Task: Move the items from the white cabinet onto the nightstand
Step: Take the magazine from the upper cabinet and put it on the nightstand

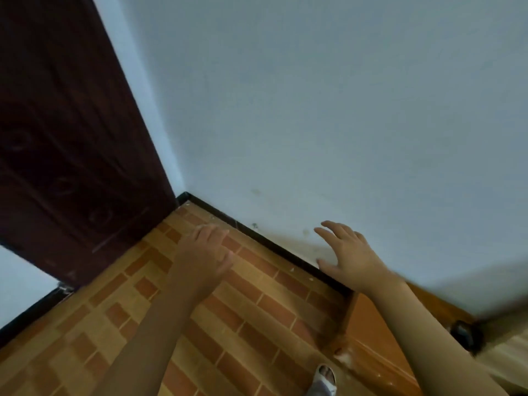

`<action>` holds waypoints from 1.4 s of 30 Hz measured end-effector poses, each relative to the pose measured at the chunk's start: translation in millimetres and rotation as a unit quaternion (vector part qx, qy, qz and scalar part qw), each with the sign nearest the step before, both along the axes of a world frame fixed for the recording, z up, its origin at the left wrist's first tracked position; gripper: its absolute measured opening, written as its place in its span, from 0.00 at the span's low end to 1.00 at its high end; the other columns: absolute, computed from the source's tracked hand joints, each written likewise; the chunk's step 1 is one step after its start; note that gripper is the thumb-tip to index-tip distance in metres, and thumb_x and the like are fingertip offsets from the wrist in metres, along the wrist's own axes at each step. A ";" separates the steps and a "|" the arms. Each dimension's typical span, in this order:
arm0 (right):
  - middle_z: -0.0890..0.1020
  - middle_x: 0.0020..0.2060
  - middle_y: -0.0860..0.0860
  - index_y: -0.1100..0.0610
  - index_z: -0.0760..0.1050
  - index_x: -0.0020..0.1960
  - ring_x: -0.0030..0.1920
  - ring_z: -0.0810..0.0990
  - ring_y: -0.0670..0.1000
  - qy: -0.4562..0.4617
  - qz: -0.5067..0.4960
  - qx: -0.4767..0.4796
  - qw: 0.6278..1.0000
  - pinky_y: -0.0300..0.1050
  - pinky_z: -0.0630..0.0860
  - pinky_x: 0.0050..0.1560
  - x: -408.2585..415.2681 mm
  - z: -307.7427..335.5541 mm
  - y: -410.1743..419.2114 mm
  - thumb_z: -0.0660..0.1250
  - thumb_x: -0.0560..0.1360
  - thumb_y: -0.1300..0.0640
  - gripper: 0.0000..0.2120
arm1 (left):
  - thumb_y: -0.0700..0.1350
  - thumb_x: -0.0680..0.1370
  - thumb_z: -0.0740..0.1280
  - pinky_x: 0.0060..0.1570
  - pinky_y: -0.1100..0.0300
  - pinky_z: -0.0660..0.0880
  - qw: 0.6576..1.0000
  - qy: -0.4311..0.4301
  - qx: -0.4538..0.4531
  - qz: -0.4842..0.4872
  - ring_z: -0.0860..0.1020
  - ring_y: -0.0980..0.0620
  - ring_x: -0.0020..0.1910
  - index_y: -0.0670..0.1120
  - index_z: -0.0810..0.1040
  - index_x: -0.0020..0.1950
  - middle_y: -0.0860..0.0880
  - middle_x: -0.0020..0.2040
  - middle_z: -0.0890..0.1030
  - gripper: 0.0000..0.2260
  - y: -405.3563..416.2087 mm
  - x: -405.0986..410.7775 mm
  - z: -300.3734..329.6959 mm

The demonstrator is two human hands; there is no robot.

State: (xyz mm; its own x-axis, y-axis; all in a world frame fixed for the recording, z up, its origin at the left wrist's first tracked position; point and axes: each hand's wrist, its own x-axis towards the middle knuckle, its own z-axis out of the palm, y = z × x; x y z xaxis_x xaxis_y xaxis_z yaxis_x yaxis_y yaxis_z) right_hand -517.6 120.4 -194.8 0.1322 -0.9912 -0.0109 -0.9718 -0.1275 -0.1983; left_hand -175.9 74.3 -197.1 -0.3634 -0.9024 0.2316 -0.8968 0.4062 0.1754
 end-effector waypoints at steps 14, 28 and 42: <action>0.63 0.80 0.46 0.43 0.59 0.81 0.80 0.60 0.51 -0.028 0.243 0.005 0.970 0.56 0.56 0.81 266.5 71.8 -129.1 0.54 0.77 0.34 0.34 | 0.59 0.82 0.60 0.69 0.46 0.71 0.952 0.005 -0.006 0.305 0.70 0.48 0.71 0.53 0.74 0.73 0.51 0.71 0.74 0.22 49.8 247.4 33.0; 0.61 0.80 0.46 0.47 0.61 0.81 0.80 0.59 0.51 -0.032 0.468 0.006 0.883 0.54 0.57 0.79 506.0 65.6 -301.3 0.63 0.81 0.40 0.31 | 0.60 0.80 0.58 0.69 0.43 0.71 0.850 0.008 0.006 0.526 0.69 0.46 0.73 0.51 0.74 0.74 0.49 0.73 0.74 0.25 26.6 383.3 58.3; 0.61 0.80 0.45 0.48 0.63 0.80 0.80 0.57 0.47 -0.082 0.692 0.018 0.717 0.51 0.57 0.79 751.3 75.0 -231.4 0.62 0.81 0.42 0.29 | 0.64 0.77 0.54 0.65 0.43 0.72 0.682 -0.027 0.012 0.731 0.72 0.45 0.69 0.53 0.76 0.70 0.50 0.69 0.77 0.27 178.3 450.9 72.3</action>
